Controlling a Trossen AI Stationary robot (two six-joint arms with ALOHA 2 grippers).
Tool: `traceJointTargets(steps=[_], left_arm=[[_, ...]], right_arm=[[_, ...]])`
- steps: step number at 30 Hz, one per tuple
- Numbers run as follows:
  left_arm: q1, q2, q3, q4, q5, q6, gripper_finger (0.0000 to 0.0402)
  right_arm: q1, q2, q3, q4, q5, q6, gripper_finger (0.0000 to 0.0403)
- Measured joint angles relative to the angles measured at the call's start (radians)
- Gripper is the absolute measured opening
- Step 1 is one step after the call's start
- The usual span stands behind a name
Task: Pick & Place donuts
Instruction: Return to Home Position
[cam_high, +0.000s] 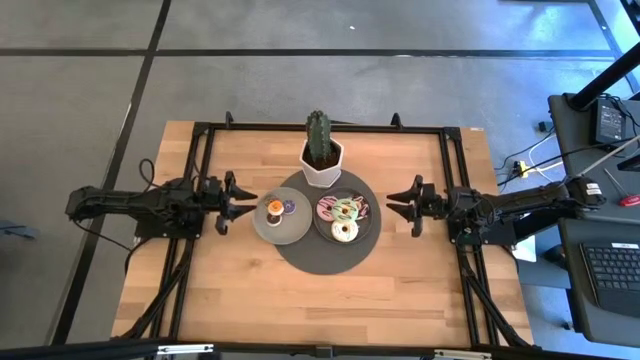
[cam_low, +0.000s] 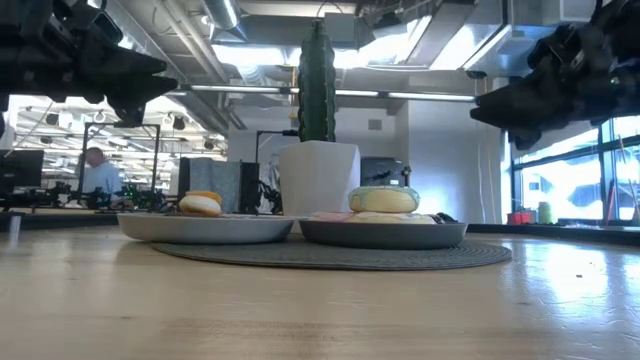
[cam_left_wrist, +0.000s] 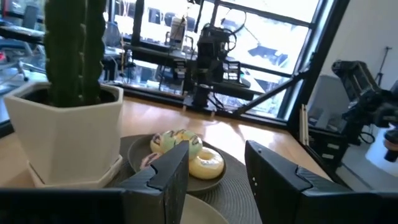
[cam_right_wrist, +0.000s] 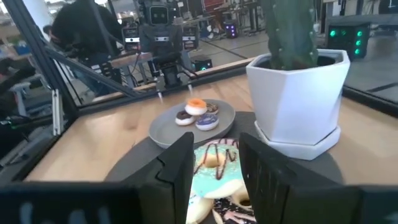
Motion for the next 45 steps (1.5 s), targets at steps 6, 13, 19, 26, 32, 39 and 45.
traceJointTargets(steps=[6, 13, 19, 26, 32, 39, 45], left_arm=[[0.002, 0.001, 0.0, -0.047, 0.0, 0.002, 0.0149], [-0.001, 0.001, 0.0, -0.057, 0.0, 0.003, 0.015], [-0.001, 0.001, 0.0, -0.057, 0.0, 0.003, 0.0151], [-0.001, 0.001, 0.0, -0.057, 0.0, 0.003, 0.0149], [-0.001, 0.001, 0.0, -0.057, 0.0, 0.003, 0.0152], [-0.001, 0.001, 0.0, -0.057, 0.0, 0.003, 0.0148], [-0.001, 0.001, 0.0, -0.057, 0.0, 0.003, 0.0152]], right_arm=[[-0.022, -0.003, 0.0, -0.004, -0.034, -0.032, 0.0129], [-0.049, -0.052, 0.0, -0.106, -0.008, -0.025, 0.0129], [-0.056, -0.158, 0.0, -0.305, 0.164, 0.026, 0.0129], [-0.055, -0.303, 0.0, -0.451, 0.29, 0.02, 0.0129], [-0.055, -0.437, 0.0, -0.465, 0.29, -0.09, 0.0129], [-0.055, -0.54, 0.0, -0.465, 0.289, -0.162, 0.0129], [-0.055, -0.581, 0.0, -0.465, 0.289, -0.238, 0.0129]])
